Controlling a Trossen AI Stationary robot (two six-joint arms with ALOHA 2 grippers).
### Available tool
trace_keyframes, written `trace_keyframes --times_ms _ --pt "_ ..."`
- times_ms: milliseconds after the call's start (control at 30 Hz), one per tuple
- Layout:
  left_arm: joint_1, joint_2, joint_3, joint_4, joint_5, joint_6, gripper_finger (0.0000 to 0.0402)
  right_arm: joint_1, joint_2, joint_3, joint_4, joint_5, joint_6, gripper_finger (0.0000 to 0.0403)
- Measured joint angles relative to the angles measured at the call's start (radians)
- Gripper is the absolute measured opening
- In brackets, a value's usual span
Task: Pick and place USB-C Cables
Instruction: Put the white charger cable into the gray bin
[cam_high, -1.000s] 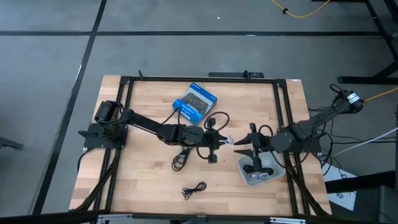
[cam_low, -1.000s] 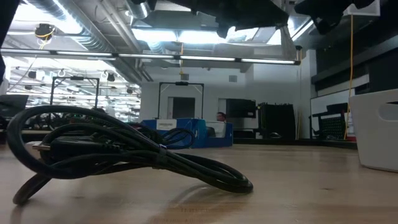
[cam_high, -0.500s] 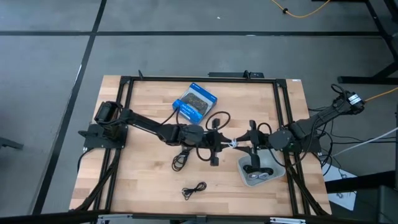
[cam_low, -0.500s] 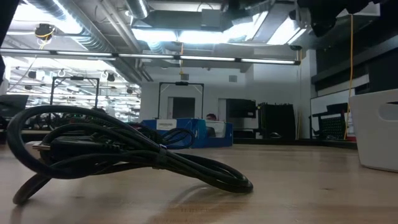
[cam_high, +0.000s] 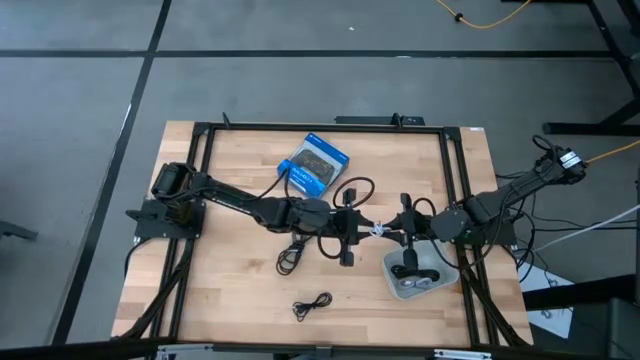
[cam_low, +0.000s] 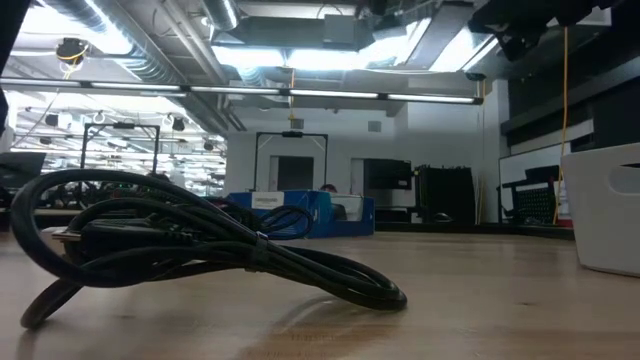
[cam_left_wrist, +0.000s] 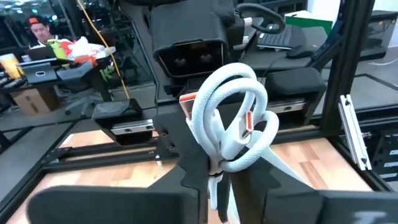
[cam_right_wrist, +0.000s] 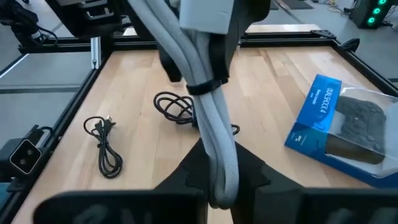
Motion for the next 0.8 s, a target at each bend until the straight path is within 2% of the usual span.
trace_keyframes --times_ms 300,667,800 --pt "0.0 -0.004 0.0 -0.026 -0.024 0.012 0.0073 0.0 0.0 0.0 -0.018 0.005 0.017 0.0031" --pt "-0.002 -0.01 0.001 -0.144 -0.028 -0.001 0.0075 0.0 0.0 -0.002 -0.042 0.005 0.022 0.0031" --pt "-0.001 -0.036 -0.002 -0.21 -0.032 -0.004 0.0075 0.0 -0.001 -0.002 -0.075 0.01 0.078 0.0031"
